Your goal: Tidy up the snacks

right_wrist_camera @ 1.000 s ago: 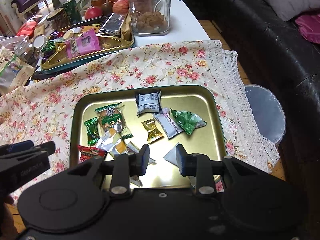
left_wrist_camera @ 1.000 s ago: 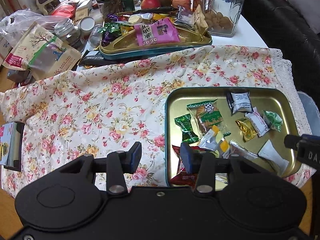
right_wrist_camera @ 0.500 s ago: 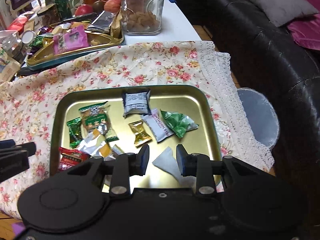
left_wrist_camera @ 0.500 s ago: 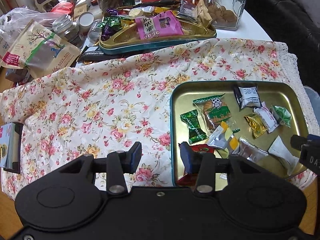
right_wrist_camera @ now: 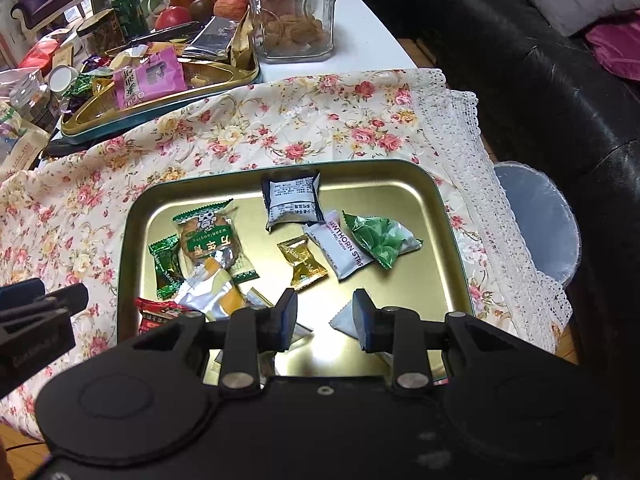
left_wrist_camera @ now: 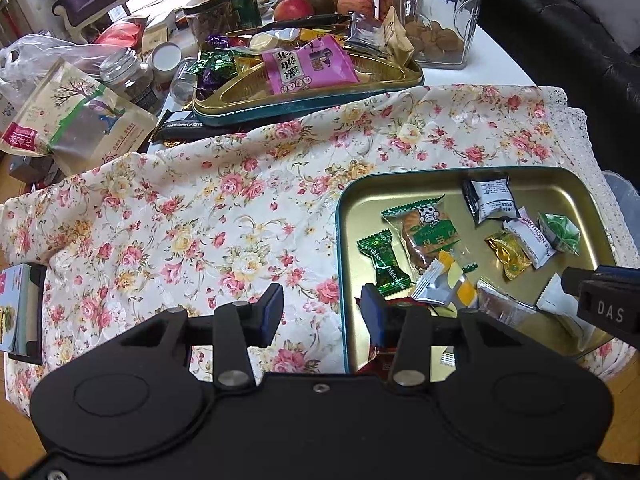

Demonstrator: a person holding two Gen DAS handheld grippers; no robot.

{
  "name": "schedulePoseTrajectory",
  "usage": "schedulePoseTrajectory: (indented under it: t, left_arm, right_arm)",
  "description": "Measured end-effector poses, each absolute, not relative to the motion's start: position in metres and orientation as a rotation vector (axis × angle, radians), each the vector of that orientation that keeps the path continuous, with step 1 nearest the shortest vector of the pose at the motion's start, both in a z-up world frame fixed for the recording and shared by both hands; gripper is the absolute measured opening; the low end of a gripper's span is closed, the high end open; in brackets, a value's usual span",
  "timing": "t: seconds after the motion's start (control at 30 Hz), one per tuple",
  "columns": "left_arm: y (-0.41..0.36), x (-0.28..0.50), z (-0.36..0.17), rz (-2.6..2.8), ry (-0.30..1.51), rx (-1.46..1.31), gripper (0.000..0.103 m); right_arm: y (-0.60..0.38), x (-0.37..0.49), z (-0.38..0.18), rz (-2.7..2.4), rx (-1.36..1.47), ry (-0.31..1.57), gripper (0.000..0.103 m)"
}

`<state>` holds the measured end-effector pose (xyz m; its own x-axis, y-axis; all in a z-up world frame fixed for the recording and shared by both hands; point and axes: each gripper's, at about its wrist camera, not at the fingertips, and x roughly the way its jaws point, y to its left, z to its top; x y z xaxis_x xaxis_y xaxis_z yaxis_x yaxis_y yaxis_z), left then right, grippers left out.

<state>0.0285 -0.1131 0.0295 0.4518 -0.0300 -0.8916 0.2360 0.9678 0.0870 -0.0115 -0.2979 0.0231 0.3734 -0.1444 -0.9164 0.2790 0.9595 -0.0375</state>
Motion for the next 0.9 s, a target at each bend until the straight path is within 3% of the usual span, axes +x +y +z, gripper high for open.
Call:
schedulePoseTrajectory:
  t: [0.9]
  left_arm:
    - [-0.1122,0.0307,0.0217,-0.145,1.105,0.232,0.052]
  right_arm:
    - [-0.2986,-0.0089,0.0214,-0.276,0.14,1.165,0.031]
